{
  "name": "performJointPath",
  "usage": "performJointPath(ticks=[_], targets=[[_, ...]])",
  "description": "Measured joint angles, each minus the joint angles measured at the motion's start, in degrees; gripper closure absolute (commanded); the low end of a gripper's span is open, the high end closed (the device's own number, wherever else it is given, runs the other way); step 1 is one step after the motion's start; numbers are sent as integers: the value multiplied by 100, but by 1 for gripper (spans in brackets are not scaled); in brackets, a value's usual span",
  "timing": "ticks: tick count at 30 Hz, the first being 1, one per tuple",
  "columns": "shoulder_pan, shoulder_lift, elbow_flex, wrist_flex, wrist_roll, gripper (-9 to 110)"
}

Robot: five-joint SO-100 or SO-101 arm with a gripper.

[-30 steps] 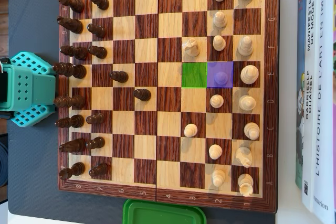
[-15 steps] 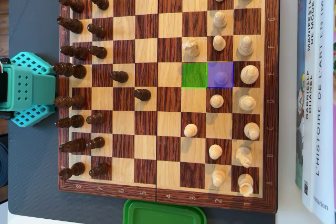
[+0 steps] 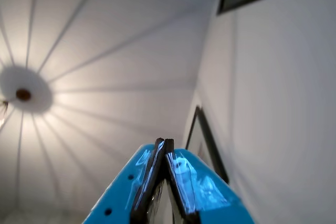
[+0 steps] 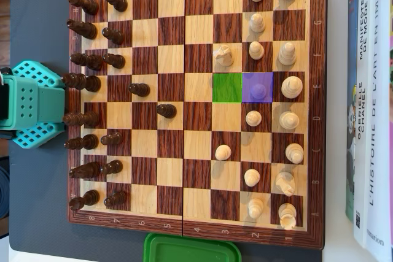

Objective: Play chess

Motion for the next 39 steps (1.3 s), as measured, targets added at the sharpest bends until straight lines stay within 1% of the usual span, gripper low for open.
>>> performJointPath(ticks=[9,21,24,35,39], targets=[[-9,0,-729,3261,0,102],[-62,-9,-1512,7128,0,102],[-229,-9,-1521,8077,0,102],[-360,-88,-1441,10951,0,102],[-703,-105,-1441,11997,0,102]])
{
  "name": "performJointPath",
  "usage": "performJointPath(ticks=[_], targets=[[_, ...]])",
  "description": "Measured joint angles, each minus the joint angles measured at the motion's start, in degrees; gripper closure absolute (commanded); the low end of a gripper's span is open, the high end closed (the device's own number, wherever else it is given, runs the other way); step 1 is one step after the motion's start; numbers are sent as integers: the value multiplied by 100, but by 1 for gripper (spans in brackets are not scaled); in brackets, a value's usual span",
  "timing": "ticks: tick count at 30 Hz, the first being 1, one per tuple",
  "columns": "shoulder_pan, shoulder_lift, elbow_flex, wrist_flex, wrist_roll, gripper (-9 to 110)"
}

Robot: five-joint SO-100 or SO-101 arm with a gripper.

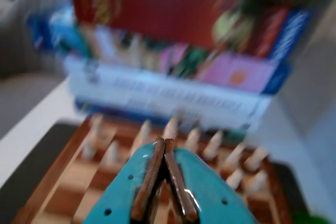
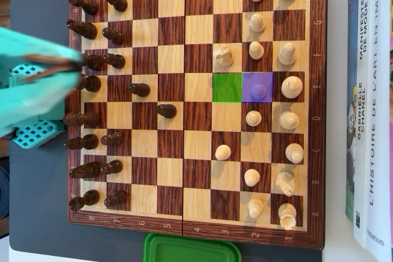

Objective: Play chess

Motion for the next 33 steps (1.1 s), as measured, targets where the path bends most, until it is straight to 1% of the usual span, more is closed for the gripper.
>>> performJointPath(ticks=[2,5,14,25,33], targets=[[-53,-123,-53,457,0,102],[-114,-791,-448,1107,0,102],[-114,-3973,-2751,2936,0,102],[-123,-7761,-5774,4271,0,102],[-123,-9721,-7629,4781,0,101]])
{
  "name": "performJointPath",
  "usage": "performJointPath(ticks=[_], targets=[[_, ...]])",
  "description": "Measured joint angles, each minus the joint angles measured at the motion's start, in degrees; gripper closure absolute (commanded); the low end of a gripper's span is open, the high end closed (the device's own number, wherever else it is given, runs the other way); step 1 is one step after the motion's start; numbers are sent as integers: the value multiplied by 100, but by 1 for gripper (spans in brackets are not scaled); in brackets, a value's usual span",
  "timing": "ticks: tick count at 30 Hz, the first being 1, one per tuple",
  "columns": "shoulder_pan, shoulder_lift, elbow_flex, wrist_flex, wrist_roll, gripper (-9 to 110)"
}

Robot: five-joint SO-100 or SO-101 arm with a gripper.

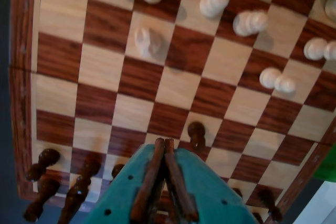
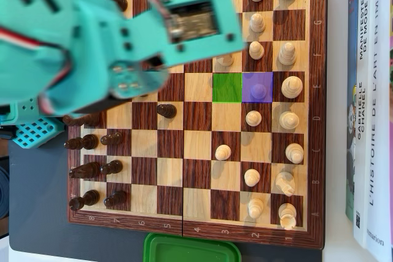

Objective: Play chess

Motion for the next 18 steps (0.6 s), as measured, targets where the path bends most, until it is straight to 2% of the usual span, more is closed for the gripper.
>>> performJointPath(ticks=[11,18], targets=[[0,-1626,-1503,105,-211,86],[-79,-2355,-2136,105,-220,86]])
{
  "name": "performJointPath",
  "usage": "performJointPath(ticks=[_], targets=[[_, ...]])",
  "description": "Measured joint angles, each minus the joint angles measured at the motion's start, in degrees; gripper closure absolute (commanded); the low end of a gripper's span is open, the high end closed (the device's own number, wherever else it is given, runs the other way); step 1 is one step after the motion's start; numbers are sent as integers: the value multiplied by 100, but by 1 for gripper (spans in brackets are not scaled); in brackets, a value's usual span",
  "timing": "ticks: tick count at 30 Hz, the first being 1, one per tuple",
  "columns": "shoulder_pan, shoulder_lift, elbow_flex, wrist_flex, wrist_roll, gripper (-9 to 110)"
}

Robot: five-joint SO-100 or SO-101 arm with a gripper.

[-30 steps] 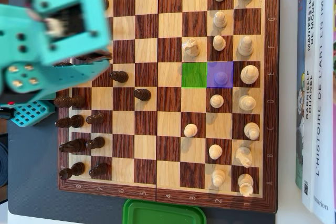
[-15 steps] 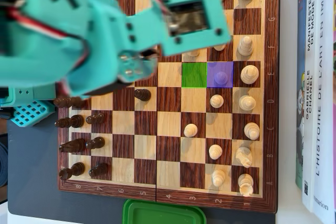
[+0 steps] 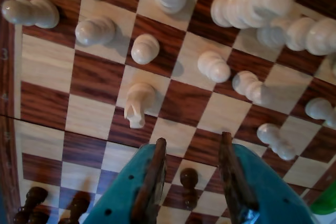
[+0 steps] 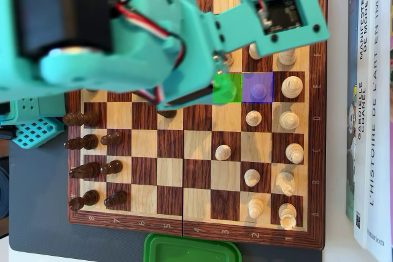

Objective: Play chess

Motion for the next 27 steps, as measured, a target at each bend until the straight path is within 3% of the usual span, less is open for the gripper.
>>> performJointPath(ticks=[27], targets=[[237,-1222,-896,0,0,86]])
